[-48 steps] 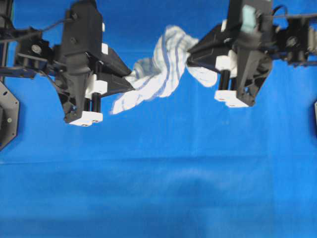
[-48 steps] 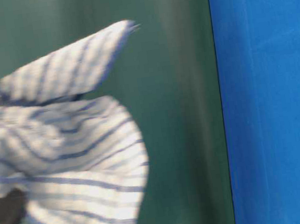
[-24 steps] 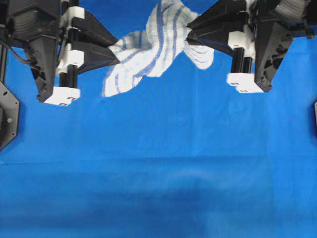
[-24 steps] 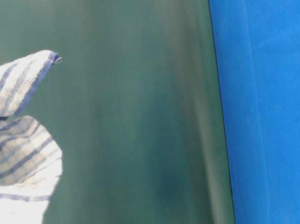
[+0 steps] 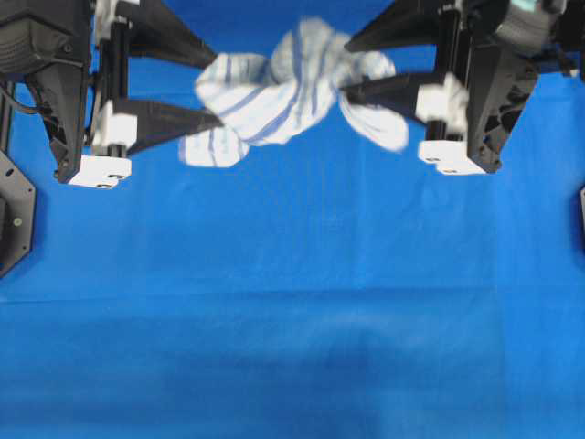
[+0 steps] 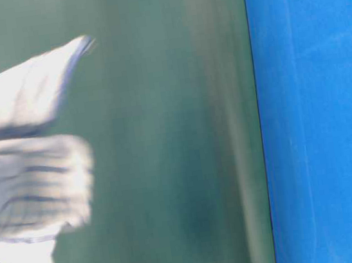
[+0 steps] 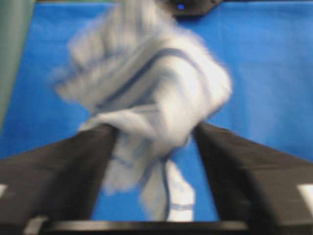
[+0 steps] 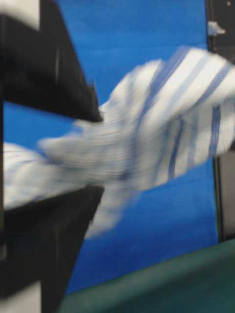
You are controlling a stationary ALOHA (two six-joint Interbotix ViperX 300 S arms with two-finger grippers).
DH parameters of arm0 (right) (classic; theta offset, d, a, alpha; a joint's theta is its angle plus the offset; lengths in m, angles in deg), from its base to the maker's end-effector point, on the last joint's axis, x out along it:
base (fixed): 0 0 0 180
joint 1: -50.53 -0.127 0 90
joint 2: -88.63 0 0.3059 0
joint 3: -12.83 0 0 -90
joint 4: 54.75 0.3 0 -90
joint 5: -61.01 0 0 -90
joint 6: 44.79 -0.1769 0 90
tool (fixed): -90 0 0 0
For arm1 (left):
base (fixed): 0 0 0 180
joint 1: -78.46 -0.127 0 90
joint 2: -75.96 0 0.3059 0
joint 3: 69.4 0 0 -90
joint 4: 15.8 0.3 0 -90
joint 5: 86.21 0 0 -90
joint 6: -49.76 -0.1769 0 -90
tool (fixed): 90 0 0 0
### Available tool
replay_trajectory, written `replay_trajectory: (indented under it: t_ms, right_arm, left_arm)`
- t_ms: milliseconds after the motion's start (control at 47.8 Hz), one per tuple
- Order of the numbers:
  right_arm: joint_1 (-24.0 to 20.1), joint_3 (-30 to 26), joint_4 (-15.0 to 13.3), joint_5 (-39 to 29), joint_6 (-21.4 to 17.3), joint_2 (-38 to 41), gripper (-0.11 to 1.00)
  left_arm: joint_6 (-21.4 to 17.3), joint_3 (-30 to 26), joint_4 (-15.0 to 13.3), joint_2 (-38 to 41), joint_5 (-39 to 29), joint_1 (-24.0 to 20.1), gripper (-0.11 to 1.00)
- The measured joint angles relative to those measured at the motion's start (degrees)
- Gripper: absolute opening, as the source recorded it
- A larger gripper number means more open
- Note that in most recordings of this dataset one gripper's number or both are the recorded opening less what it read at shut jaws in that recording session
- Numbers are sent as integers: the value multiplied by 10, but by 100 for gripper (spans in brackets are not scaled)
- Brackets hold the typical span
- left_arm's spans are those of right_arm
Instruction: Lift the towel with both arms.
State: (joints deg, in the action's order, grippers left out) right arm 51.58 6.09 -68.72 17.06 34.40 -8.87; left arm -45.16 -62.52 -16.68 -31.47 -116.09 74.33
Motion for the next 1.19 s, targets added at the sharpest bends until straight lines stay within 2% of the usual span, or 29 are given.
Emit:
replay_trajectory:
  t_ms: [63,105,293,482,775,942,1194]
  right_arm:
    - [0,5,-6,0,0,0,65]
    - [1,7,-8,0,0,-1,62]
    - [0,21,-9,1,-7,-1,62]
    - [-1,80,-6,23,-20,0,62]
    - [-2,223,-6,142,-75,1,62]
    - [-2,298,-6,220,-96,22,62]
    - [-2,348,-6,288,-110,102,62]
  left_arm:
    - [0,12,0,-4,12,-2,86]
    - [0,18,0,-7,18,-2,91]
    - [1,36,0,-14,31,-2,89]
    - [2,79,-1,-12,62,-2,89]
    - [2,198,-3,23,185,0,89]
    - [2,262,-3,68,266,1,89]
    - [3,304,-4,174,373,8,89]
